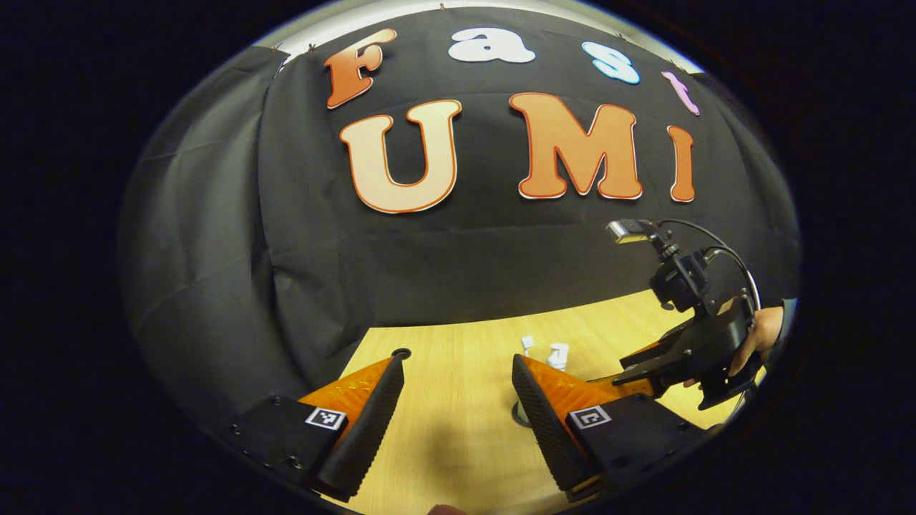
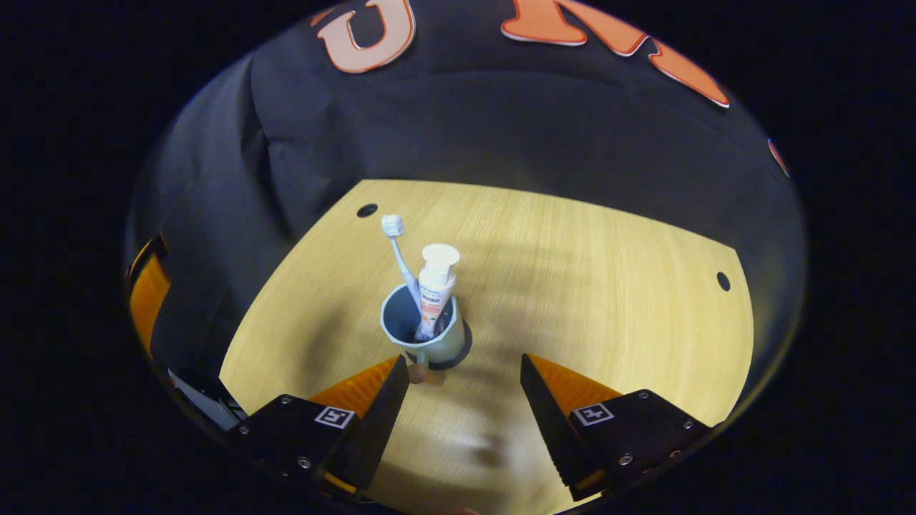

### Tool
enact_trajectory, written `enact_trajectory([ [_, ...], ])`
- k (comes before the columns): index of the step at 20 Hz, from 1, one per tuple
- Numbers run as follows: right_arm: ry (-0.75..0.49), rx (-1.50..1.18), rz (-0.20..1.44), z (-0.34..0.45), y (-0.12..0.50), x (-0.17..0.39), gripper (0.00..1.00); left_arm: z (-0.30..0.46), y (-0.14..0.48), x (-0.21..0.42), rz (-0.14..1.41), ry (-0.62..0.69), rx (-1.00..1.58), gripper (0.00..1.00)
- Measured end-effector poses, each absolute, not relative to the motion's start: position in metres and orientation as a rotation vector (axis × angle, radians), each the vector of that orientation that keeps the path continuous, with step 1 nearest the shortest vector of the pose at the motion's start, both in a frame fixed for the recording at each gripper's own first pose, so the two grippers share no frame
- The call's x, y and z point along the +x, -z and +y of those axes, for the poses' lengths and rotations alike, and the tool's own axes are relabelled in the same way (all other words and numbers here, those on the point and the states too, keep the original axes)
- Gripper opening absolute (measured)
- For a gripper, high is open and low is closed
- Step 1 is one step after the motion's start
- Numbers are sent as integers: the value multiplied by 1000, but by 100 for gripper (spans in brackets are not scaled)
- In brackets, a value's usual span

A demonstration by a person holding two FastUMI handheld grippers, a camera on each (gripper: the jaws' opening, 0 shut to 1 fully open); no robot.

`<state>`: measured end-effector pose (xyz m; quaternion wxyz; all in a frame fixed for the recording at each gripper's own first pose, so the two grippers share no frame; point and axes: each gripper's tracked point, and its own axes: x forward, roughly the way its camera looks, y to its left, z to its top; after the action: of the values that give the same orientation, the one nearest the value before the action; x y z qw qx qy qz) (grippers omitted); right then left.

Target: Put the toothbrush and toothpaste on the desktop into the cup, then pick up the cup and place it on the coaster on the desktop.

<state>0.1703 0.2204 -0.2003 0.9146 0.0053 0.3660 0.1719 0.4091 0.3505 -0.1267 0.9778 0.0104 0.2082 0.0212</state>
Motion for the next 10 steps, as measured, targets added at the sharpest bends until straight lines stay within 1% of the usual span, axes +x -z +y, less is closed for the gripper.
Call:
enact_trajectory([
  [4, -278, 48, 578, 161, 159, 144, 96, 311, 105, 411, 399, -15, -17, 97],
  [8, -210, 24, 417, 116, 127, 120, 96, 275, 75, 409, 334, 19, -3, 97],
  [10, -167, -12, 306, 86, 100, 103, 96, 257, 58, 407, 296, 38, 2, 97],
])
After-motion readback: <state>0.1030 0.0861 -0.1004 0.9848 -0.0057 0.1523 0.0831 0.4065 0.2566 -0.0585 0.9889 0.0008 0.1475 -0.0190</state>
